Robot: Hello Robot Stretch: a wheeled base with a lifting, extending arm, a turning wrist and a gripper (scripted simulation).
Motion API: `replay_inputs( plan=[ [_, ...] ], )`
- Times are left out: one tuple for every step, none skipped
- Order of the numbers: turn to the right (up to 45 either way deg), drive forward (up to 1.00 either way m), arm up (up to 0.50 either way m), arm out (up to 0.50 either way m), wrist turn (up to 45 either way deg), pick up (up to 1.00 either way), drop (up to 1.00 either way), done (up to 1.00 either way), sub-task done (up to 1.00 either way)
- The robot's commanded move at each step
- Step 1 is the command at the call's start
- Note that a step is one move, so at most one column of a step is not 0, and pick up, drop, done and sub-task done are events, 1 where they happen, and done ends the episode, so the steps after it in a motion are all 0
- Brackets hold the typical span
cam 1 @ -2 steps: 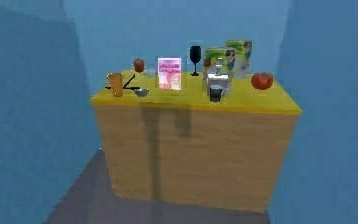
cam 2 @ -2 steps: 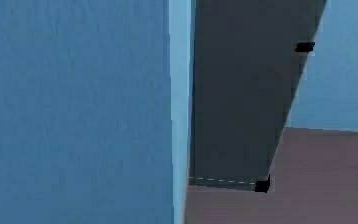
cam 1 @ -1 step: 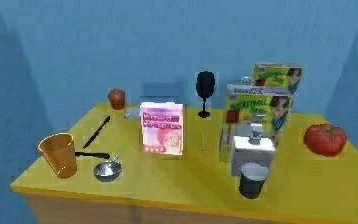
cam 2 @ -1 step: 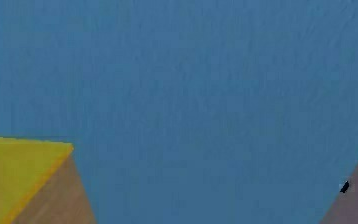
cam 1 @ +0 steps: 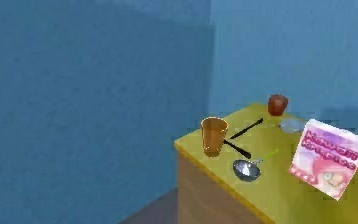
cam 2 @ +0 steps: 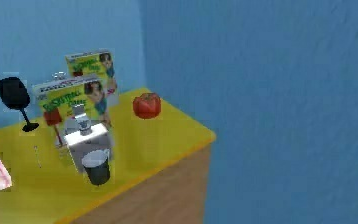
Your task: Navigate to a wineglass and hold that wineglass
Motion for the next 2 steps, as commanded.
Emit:
replay_inputs(
  plan=[
    [-33.0,0.0,0.0,0.0,0.0,0.0,0.0,0.0,0.0],
    [45.0,0.0,0.0,0.0,0.0,0.0,0.0,0.0,0.0]
  ],
)
